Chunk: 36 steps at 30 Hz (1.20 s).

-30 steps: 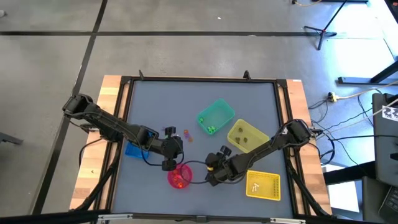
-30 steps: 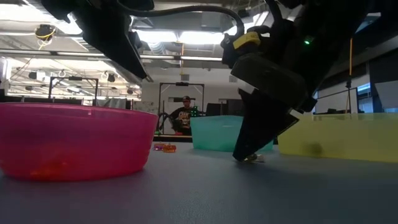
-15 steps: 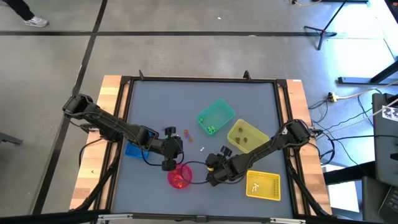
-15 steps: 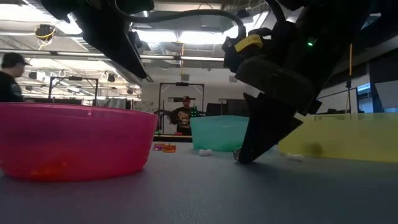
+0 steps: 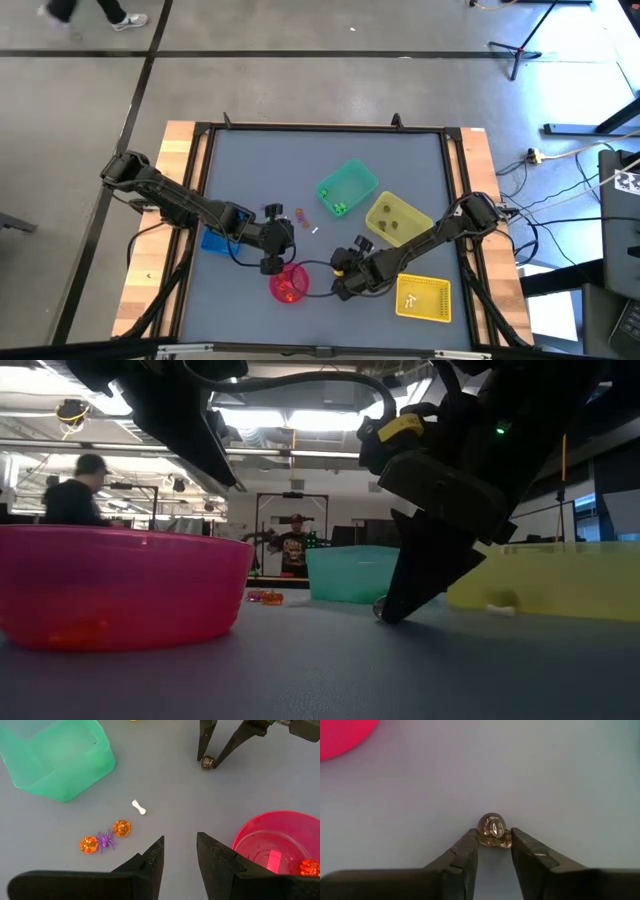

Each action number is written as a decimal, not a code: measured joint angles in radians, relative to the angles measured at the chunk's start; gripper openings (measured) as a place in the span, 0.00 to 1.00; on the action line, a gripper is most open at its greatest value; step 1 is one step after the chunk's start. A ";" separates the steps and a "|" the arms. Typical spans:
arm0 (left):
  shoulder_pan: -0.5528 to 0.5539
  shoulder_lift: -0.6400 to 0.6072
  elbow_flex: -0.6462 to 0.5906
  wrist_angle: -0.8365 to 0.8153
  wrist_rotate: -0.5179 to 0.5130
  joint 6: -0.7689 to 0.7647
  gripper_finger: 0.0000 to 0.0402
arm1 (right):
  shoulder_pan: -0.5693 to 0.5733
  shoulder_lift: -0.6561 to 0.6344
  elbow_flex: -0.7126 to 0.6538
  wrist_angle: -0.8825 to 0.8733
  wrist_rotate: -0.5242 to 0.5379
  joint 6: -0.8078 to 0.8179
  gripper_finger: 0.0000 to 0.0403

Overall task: Sort Halloween decoration
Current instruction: Put the black skull toy into the light yellow bin

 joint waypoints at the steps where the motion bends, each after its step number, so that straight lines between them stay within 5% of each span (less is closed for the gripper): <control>1: 0.000 0.000 0.000 0.000 0.000 0.000 0.24 | 0.000 0.000 0.000 0.001 0.000 -0.001 0.28; 24: 0.000 0.000 0.000 0.000 0.000 0.000 0.24 | -0.027 0.000 0.000 0.005 -0.057 -0.002 0.49; 36: 0.000 0.000 0.000 0.000 0.000 0.000 0.25 | -0.028 0.000 0.001 0.013 -0.062 -0.004 0.27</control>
